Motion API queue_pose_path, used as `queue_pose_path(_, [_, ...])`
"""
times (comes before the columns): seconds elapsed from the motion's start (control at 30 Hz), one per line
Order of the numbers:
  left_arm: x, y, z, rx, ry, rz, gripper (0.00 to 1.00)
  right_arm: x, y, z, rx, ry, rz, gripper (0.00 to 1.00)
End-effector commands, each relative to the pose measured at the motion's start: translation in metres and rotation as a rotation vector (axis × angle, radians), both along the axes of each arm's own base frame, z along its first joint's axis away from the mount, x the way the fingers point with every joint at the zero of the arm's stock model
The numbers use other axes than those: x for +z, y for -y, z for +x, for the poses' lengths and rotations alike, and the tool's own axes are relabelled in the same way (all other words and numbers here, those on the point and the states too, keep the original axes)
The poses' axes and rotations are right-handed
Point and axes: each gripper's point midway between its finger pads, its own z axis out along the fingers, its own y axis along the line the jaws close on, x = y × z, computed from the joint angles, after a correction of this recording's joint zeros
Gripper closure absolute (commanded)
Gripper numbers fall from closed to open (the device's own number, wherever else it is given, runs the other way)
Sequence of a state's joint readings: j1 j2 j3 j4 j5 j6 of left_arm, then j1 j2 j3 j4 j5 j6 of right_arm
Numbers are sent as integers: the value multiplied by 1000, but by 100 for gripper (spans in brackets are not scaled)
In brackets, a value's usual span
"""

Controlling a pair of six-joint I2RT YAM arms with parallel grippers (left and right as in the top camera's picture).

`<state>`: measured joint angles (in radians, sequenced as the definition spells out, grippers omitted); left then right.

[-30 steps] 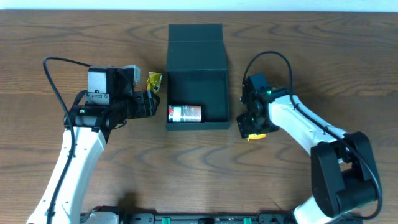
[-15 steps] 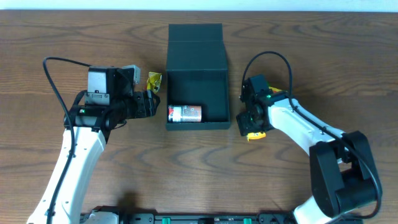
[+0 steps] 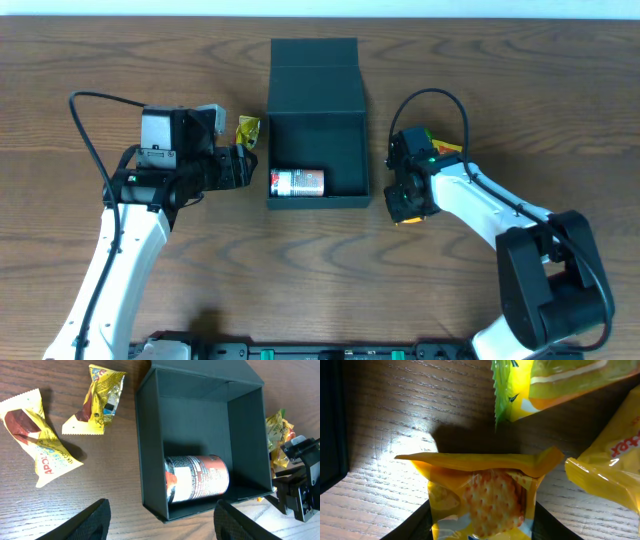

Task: Pack container
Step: 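Grasp the yellow biscuit packet on the table with the right gripper, then carry the biscuit packet into the box with the right gripper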

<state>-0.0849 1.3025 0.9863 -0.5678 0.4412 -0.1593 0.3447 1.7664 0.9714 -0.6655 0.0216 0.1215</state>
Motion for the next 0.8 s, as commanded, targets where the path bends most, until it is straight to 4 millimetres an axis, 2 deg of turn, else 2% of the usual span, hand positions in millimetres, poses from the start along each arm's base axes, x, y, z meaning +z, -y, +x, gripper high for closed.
queue_pose_path(0.0, [1,-1,0,-4,15,7,33,1,-2,0,-5,0,-7,60])
queue_pose_path(0.13, [2,-1,1,-4,20,6,33,16,-7,13,-22,17,9,63])
queue_pose_path(0.4, [2,-1,2,-3,22,7,33,86,-16,46,-166,51,49,71])
queue_pose_path(0.5, [0,-6,3,15,22,32,33,116,-30,54,-261,42,147,73])
queue_pose_path(0.57, [-2,-10,3,30,19,53,33,133,-52,60,-328,30,272,74])
queue_pose_path(0.63, [-2,-11,2,33,13,52,34,139,-70,60,-394,-4,375,76])
queue_pose_path(0.77, [-4,-12,1,47,1,54,35,141,-83,60,-544,-41,433,80])
